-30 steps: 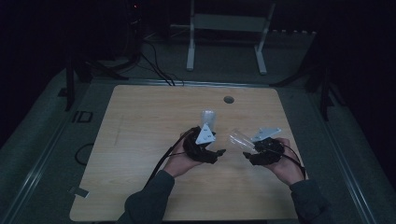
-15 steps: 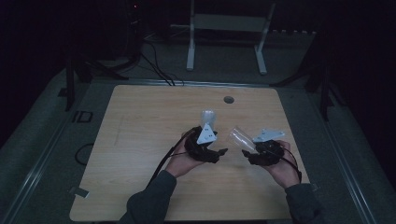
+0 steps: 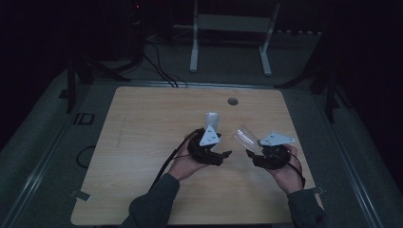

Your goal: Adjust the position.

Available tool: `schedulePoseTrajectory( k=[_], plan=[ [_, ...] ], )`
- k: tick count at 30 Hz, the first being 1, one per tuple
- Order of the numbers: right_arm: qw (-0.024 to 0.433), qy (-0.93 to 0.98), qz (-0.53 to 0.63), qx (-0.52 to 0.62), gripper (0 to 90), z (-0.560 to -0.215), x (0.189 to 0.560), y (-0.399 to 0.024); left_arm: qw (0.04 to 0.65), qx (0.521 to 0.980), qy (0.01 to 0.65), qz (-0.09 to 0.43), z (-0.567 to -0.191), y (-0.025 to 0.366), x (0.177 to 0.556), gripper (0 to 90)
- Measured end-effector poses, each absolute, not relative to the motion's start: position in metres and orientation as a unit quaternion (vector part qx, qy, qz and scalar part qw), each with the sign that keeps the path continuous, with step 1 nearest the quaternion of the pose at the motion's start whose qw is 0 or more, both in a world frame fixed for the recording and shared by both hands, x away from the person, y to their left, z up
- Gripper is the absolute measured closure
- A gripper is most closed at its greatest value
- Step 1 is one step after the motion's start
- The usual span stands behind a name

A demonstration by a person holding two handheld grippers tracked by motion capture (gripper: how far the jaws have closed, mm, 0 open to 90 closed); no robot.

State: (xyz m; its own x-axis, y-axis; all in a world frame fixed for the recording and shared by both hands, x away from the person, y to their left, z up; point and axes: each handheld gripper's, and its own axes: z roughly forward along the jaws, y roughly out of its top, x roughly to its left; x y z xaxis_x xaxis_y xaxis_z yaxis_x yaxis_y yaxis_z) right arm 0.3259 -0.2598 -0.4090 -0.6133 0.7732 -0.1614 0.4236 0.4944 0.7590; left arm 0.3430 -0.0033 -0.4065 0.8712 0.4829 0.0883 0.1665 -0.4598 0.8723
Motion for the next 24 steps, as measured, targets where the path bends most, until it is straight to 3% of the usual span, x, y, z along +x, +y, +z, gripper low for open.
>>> schedulePoseTrajectory(
  k=[24],
  plan=[
    [0.271,0.787,0.405,0.378,41.7,-0.4131,0.3191,-0.2616,0.484,0.837,0.207,0.149,-0.4090,-0.0056,0.3449,29.4]
  ],
)
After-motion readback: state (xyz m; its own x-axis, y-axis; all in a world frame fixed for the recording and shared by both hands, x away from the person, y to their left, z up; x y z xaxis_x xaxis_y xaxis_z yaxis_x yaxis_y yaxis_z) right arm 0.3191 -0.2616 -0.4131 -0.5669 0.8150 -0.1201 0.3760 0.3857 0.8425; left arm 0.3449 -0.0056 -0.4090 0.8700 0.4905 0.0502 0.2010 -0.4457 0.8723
